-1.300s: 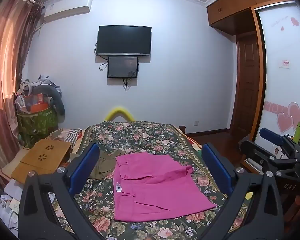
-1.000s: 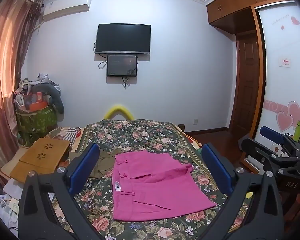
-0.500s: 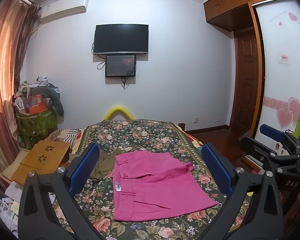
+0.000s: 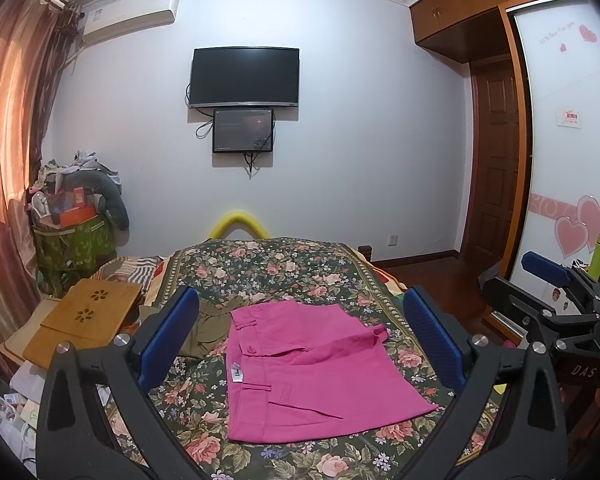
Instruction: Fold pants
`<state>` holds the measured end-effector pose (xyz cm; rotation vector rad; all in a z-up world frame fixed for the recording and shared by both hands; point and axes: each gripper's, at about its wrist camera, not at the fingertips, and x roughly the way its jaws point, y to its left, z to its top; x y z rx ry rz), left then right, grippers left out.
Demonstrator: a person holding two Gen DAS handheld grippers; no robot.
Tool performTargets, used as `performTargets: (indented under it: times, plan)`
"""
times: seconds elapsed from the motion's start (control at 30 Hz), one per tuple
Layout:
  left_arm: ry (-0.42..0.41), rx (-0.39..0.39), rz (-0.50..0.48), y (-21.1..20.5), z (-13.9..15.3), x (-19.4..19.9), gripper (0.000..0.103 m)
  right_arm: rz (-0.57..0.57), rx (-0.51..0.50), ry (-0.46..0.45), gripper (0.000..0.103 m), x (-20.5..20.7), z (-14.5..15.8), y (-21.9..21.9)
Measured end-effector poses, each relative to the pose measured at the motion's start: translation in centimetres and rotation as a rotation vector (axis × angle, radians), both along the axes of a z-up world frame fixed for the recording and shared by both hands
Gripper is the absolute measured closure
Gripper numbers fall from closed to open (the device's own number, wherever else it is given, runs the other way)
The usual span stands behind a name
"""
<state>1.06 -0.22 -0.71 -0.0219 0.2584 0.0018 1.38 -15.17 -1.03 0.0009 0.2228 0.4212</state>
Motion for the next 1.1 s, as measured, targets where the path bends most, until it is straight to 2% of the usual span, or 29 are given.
performTargets:
  times: [1.1]
  plan:
    - [-0.016,0.009,0.015,-0.26,-0.06,-0.22,0.0,-0.009,-0.004,-0.008,0.0,-0.26,0.78,0.06]
